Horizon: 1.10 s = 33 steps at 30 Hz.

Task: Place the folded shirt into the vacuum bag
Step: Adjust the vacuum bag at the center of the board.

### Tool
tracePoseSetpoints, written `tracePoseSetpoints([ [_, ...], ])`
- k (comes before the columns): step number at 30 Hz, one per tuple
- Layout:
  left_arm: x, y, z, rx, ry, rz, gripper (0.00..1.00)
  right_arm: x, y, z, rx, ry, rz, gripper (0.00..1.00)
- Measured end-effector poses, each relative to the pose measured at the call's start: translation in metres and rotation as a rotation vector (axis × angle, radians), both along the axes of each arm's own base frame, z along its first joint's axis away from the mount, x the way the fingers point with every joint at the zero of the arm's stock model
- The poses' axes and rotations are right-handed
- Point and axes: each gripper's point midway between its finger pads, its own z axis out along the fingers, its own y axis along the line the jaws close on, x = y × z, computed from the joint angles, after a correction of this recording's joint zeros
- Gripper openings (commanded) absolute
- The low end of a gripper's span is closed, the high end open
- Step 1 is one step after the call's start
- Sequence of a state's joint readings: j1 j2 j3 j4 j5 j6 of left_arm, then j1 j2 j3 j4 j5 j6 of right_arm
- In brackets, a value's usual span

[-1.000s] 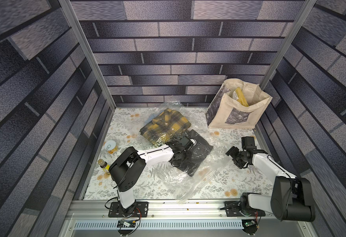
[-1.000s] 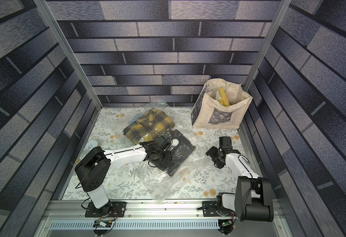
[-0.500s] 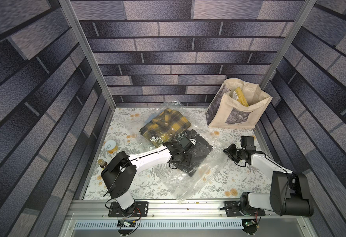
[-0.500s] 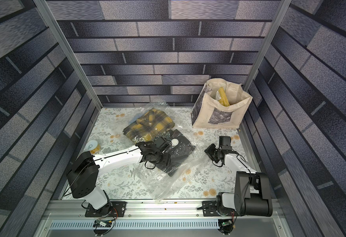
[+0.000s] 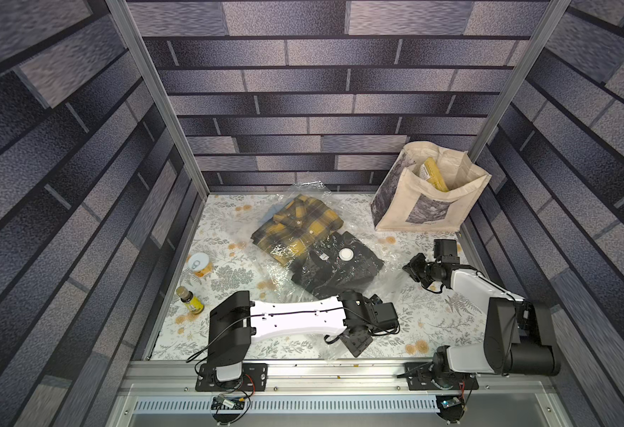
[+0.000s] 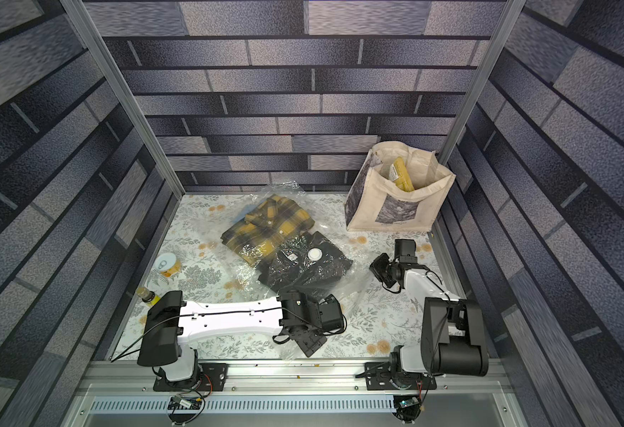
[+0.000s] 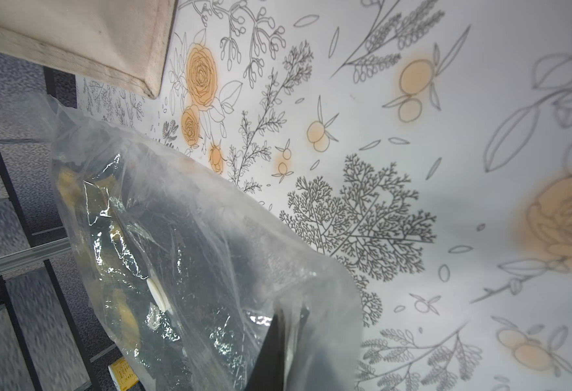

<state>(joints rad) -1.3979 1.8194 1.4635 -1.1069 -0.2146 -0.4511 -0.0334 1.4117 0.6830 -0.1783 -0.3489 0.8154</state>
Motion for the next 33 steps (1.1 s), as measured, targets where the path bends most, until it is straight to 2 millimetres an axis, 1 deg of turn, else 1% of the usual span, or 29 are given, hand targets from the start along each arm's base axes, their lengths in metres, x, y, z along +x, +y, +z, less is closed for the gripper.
tracePoseSetpoints([
  [2, -0.007, 0.006, -0.009, 0.065, 0.000, -0.030, 0.89, 0.005, 0.000, 0.004, 0.000, -0.008, 0.000, 0.11],
  [4, -0.009, 0.010, -0.014, 0.103, -0.004, -0.060, 0.88, 0.011, 0.000, 0.009, 0.001, -0.020, -0.001, 0.11],
  [7, -0.009, 0.015, -0.019, 0.130, -0.006, -0.086, 0.86, 0.017, 0.000, 0.014, 0.004, -0.031, -0.005, 0.11],
  [9, -0.009, 0.018, -0.023, 0.144, -0.006, -0.102, 0.83, 0.018, 0.000, 0.016, 0.007, -0.034, -0.009, 0.11],
  [11, -0.008, 0.020, -0.026, 0.155, -0.007, -0.119, 0.82, 0.018, 0.000, 0.016, 0.008, -0.034, -0.011, 0.11],
  [15, -0.010, 0.018, -0.031, 0.160, 0.006, -0.147, 0.87, 0.018, 0.000, 0.016, 0.010, -0.028, -0.013, 0.11],
  [20, -0.023, 0.011, -0.033, 0.119, 0.080, -0.160, 0.86, 0.019, 0.000, 0.016, 0.010, -0.024, -0.014, 0.11],
  [25, -0.031, 0.010, -0.036, 0.097, 0.135, -0.165, 0.81, 0.020, 0.000, 0.017, 0.014, -0.022, -0.018, 0.11],
  [28, -0.025, 0.015, -0.038, 0.112, 0.125, -0.159, 0.75, 0.020, 0.000, 0.017, 0.015, -0.021, -0.019, 0.11],
  [30, -0.014, 0.017, -0.037, 0.120, 0.089, -0.152, 0.71, 0.020, 0.000, 0.017, 0.017, -0.021, -0.018, 0.11],
  [31, -0.010, 0.018, -0.037, 0.125, 0.072, -0.151, 0.68, 0.020, 0.000, 0.017, 0.017, -0.021, -0.018, 0.11],
  [33, -0.002, 0.019, -0.036, 0.132, 0.039, -0.150, 0.55, 0.020, 0.000, 0.017, 0.020, -0.020, -0.020, 0.09],
])
